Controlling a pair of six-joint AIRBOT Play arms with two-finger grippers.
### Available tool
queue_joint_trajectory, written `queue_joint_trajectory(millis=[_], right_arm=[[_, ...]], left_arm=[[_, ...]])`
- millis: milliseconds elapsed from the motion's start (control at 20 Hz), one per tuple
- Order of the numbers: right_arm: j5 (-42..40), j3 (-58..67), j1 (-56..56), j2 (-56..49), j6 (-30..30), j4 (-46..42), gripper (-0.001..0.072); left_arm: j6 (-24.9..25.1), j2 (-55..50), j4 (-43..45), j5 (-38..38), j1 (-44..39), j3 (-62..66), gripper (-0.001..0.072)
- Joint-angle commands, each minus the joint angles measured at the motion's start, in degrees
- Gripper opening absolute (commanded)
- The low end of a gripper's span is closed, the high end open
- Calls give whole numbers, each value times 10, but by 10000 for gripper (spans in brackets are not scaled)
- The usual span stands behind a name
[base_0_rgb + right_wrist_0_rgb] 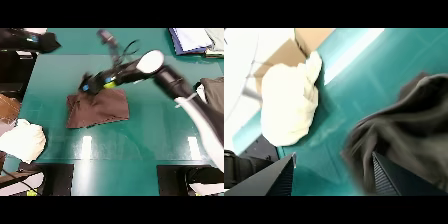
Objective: Fold the shirts.
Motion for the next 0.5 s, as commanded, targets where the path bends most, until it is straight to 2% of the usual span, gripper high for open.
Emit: queue_joint_trajectory(millis=[0,50,100,300,400,450], right_arm=[[4,20,40,-51,-16,-22,548],[42,26,27,-50,-16,-42,494],[71,21,10,-42,-14,-57,479],[101,-107,-100,28,35,-132,479],[97,-193,-172,59,56,-138,484],[94,-225,-204,64,66,-133,542]], left_arm=[[1,56,15,-27,53,1,21],[1,59,17,-33,54,1,20],[1,60,17,-38,54,1,21],[1,60,17,-56,54,0,21],[1,60,13,-59,54,0,20],[1,60,12,-61,54,0,21]])
